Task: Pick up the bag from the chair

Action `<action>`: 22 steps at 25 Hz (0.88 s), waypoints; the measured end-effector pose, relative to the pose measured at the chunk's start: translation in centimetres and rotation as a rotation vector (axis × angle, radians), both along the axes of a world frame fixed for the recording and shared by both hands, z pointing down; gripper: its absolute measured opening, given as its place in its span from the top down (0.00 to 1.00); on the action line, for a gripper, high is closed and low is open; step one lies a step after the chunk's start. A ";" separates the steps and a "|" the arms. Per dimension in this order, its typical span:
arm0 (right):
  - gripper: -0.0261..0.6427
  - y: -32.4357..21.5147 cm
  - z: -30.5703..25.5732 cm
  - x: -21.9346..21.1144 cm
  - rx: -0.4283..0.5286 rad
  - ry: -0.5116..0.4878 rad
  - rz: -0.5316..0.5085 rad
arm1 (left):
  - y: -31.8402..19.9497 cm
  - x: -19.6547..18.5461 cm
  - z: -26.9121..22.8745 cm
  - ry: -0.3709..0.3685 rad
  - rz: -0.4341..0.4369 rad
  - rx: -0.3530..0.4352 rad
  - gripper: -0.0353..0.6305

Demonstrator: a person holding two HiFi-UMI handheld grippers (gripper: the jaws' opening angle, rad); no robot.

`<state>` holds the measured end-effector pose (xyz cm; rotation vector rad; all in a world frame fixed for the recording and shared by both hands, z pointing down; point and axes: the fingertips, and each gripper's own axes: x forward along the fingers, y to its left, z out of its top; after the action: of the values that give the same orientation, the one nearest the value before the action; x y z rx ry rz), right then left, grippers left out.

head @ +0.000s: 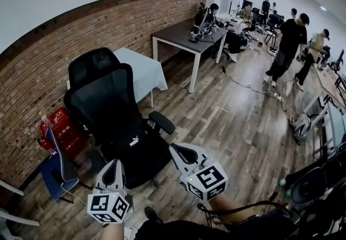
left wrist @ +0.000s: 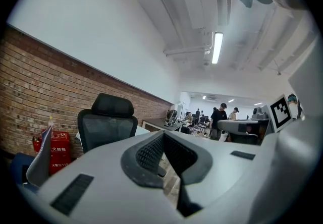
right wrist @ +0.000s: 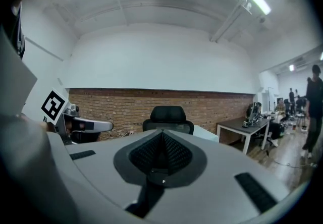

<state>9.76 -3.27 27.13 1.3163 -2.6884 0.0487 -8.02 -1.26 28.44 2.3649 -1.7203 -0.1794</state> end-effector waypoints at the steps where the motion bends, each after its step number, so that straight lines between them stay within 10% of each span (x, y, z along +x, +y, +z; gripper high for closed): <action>1: 0.94 -0.5 -0.1 -0.7 0.003 0.007 0.000 | -0.6 -0.7 0.0 0.000 0.000 -0.001 0.93; 22: 0.94 -9.9 0.2 -9.2 0.004 0.056 0.005 | -9.7 -10.7 3.8 0.013 -0.032 -0.088 0.93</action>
<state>0.60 -13.16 27.31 1.3054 -2.6398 0.0072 -18.72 -10.94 32.24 2.2695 -1.7242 -0.1212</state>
